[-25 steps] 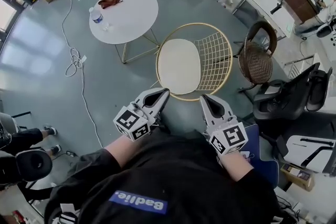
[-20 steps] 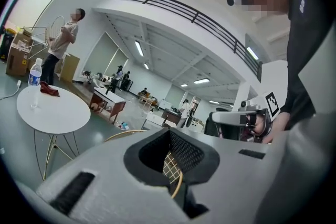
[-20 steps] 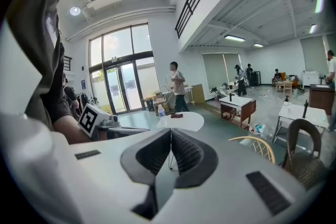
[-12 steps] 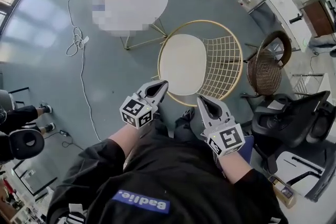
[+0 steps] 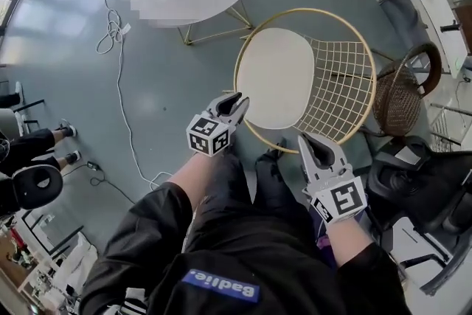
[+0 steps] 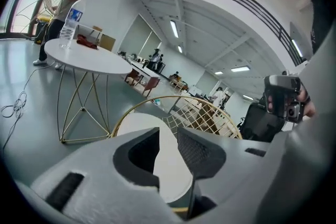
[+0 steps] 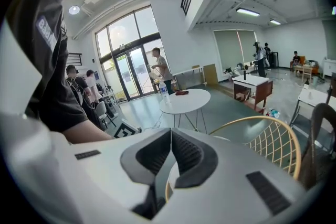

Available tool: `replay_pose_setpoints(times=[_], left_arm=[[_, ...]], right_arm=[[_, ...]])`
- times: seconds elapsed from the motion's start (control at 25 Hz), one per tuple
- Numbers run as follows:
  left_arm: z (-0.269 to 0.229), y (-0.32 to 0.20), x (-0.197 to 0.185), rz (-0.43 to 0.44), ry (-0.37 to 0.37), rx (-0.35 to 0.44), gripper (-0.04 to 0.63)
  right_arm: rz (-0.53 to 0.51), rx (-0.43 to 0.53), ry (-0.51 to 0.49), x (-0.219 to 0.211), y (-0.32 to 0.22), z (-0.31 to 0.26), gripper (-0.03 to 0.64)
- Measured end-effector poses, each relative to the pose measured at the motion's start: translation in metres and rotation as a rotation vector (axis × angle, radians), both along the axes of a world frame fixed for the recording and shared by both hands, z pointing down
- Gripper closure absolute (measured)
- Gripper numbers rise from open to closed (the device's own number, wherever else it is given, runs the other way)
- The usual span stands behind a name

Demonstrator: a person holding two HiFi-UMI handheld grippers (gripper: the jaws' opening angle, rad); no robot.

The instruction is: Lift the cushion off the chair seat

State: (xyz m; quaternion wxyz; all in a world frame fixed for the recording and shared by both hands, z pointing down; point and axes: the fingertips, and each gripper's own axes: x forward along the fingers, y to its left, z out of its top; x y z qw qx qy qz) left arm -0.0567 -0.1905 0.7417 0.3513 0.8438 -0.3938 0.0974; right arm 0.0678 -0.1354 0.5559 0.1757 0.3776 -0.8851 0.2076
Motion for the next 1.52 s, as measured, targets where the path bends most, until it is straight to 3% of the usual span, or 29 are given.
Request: replay_pose_setpoints(times=[0.44,0.76,0.88,1.12,1.52], left_arm=[[0.149,-0.005,-0.017,-0.031,-0.090,-0.214,0.385],[0.198,-0.009,-0.015,-0.051,-0.103,-0.291,0.365],[0.205,-0.009,-0.013,-0.049,-0.107,-0.318,0.367],[0.199,-0.011,-0.011,-0.033,-0.152,-0.342,0.440],[0.130,-0.014,0.007,0.030,-0.140,-0.299,0.531]], right_arm=[[-0.040,-0.057,0.056,-0.002,0.009,0.045,0.589],[-0.038,-0.101,0.072,0.002,0.021,0.064,0.589],[-0.034,-0.109,0.079,0.004,0.024,0.068,0.589],[-0.001,-0.118,0.068,0.011,0.026,0.062,0.591],[0.052,-0.085,0.031,0.020,0.027,0.018,0.591]])
